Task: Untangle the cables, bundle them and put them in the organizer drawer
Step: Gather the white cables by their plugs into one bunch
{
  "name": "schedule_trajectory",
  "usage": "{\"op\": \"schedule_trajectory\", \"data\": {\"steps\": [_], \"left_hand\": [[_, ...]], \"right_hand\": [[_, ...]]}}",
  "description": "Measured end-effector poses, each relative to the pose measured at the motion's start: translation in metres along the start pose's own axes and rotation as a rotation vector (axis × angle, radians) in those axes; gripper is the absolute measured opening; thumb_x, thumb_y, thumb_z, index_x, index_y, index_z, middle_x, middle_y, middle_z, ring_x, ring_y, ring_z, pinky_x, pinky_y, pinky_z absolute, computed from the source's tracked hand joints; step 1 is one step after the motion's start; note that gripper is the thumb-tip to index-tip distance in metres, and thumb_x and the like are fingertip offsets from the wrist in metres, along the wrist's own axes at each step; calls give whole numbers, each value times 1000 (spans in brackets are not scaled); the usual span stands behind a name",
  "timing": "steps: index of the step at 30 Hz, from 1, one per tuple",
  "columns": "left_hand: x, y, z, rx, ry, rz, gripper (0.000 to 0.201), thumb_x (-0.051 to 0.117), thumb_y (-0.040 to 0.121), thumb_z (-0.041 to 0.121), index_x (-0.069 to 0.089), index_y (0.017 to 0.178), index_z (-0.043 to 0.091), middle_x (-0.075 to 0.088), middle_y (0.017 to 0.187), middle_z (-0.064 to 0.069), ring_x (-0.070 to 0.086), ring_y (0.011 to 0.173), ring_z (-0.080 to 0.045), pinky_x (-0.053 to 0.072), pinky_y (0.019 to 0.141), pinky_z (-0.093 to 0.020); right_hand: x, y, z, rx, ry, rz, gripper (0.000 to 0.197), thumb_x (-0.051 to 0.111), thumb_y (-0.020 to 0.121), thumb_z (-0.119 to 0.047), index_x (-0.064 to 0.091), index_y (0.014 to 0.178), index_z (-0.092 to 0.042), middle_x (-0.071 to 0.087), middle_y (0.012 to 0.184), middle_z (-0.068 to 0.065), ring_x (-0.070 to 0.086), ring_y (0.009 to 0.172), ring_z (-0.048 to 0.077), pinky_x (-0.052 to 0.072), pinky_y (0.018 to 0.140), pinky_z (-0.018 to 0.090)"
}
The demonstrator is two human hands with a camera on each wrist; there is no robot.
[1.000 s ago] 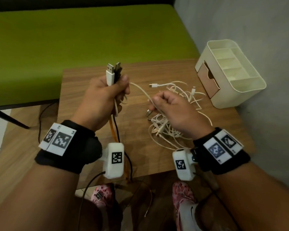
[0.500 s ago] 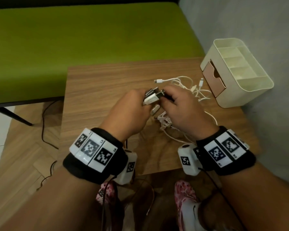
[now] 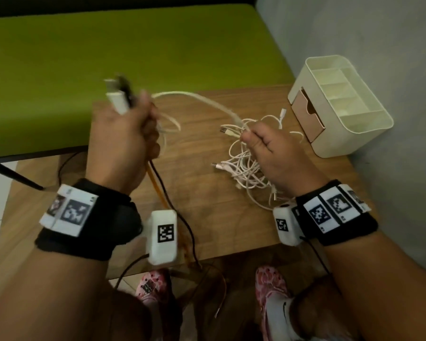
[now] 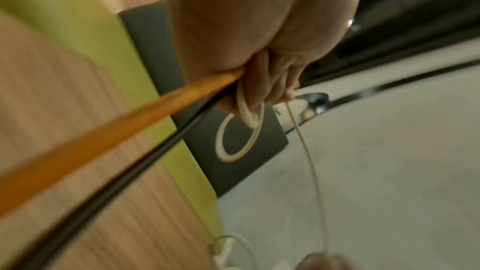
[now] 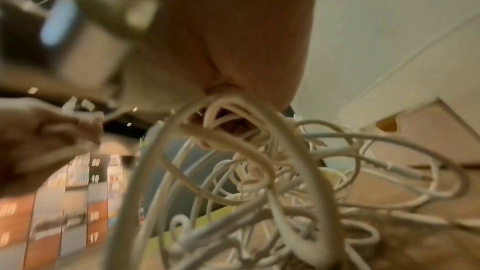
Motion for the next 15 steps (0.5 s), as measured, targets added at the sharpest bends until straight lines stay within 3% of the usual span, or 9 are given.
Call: {"op": "schedule_trajectory", "data": {"steps": [3,5,7,8,10,11,13,15], "left_hand": [[4,-1,-16,-62,710,-28,29,55,99,20,63,71,19,59,55,10,49,47,-6,36,44,-21],[8,-4,-20,-21,947,-1,36,56,98,26,56,63,19,53,55,5,46,49,-14,33,50,-28],[11,-6,-13,71,997,116,40,53,99,32,52,63,16,46,54,-1,39,47,-18,25,48,-29],[12,-7,-11,138,978,165,36,52,100,31,57,68,14,48,55,-1,39,48,-18,24,46,-29],[17,-14,-7,288,931,172,22,54,100,25,71,99,12,58,66,2,44,54,-14,27,45,-19],[23,-18,-7,341,951,143,24,55,99,21,70,117,16,65,77,1,49,61,-12,28,46,-15],[33,-22,-15,405,986,-30,36,56,95,15,64,129,25,73,107,-1,60,79,-14,33,57,-11],[40,-22,-29,416,949,-274,41,54,90,15,64,128,27,70,122,1,65,103,-18,49,81,-24]], "right_hand": [[-4,0,-8,-19,49,94,27,48,104,-31,65,93,-12,55,69,-2,52,66,12,34,52,15],[-3,0,-7,-46,-44,55,26,50,103,-31,64,86,-17,52,67,-8,50,64,4,33,52,13],[1,2,-1,-47,-205,-42,29,51,101,-33,65,83,-16,54,69,-9,49,65,4,32,56,22],[4,2,3,-53,-282,-74,29,52,100,-33,68,84,-14,57,72,-6,51,68,9,31,59,27],[13,3,8,-114,-379,-81,30,55,98,-31,70,81,-11,61,74,-1,55,72,19,32,63,28],[17,3,9,-162,-388,-69,30,56,97,-30,70,79,-10,63,73,0,57,72,21,33,64,28],[20,3,3,-251,-331,-39,28,57,94,-29,71,79,-10,63,73,0,58,70,21,36,65,27],[18,2,-4,-314,-195,0,25,57,93,-28,72,85,-9,61,73,-4,53,67,13,39,62,27]]}}
Point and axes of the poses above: each hand's wrist, its own y-axis towards the middle knuckle, its own x-axis out of the palm, z = x × y, the point moved 1 cm from there along y, towards the middle knuckle
